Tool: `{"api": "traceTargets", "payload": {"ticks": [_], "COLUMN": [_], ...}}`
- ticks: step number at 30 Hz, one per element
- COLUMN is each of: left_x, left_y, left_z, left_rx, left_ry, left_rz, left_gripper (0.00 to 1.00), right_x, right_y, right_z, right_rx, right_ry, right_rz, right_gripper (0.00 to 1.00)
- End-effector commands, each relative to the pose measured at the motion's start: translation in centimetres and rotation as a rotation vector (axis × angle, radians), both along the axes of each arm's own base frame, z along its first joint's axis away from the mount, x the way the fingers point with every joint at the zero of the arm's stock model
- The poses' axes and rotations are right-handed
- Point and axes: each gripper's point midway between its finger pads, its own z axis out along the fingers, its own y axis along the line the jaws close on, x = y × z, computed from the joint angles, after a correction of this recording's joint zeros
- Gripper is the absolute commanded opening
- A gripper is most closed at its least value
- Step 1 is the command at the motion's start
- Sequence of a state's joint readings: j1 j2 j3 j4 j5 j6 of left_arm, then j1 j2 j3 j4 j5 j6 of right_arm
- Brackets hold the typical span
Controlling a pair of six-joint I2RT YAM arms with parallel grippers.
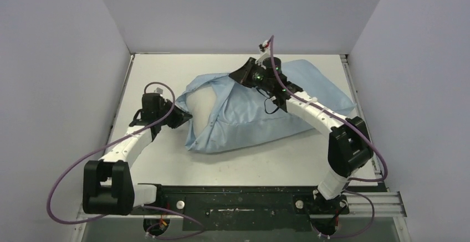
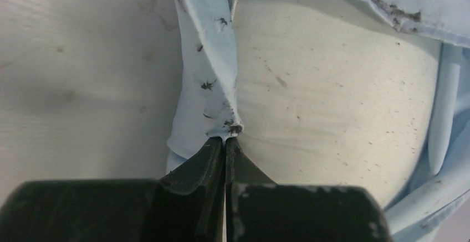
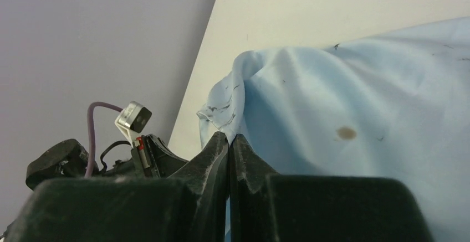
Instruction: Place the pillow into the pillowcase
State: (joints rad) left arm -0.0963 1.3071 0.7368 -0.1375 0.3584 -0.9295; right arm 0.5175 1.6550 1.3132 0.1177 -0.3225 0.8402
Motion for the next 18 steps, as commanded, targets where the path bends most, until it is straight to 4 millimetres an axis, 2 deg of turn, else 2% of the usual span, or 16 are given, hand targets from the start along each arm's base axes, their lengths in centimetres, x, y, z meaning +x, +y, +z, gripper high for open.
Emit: {"api": "traceTargets", "payload": {"ticks": [1, 3, 6, 10, 11, 13, 15, 18], "left_x": [-0.1, -0.1, 0.1, 0.6, 0.8, 1.1, 1.2, 0.5], "left_y": [2.7, 5.0, 6.6, 8.7, 9.1, 10.5, 11.5, 11.2], "left_z": [2.6, 2.0, 2.0, 1.7, 1.8, 2.4, 4.4, 7.5], "left_rx": [0.05, 0.08, 0.106, 0.129, 0.132, 0.158, 0.207, 0.254], "left_ry": [-0.16, -0.141, -0.147, -0.094, -0.083, -0.058, -0.071, -0.12], "left_rz": [0.008, 0.073, 0.103, 0.144, 0.156, 0.205, 0.219, 0.186], "left_gripper": [0.0, 0.0, 0.0, 0.0, 0.09, 0.3, 0.45, 0.57], "right_x": [-0.3, -0.7, -2.0, -4.1, -4.7, -5.9, -6.7, -6.9], "right_y": [3.8, 6.6, 10.4, 12.8, 13.2, 13.7, 12.9, 9.4], "right_z": [7.0, 7.0, 7.7, 9.7, 10.3, 10.6, 10.6, 9.0], "right_rx": [0.161, 0.18, 0.262, 0.479, 0.512, 0.501, 0.431, 0.261], "right_ry": [-0.184, -0.194, -0.198, -0.171, -0.169, -0.166, -0.16, -0.142], "right_rz": [0.046, 0.094, 0.183, 0.278, 0.299, 0.332, 0.324, 0.21], "right_gripper": [0.0, 0.0, 0.0, 0.0, 0.03, 0.3, 0.51, 0.64]}}
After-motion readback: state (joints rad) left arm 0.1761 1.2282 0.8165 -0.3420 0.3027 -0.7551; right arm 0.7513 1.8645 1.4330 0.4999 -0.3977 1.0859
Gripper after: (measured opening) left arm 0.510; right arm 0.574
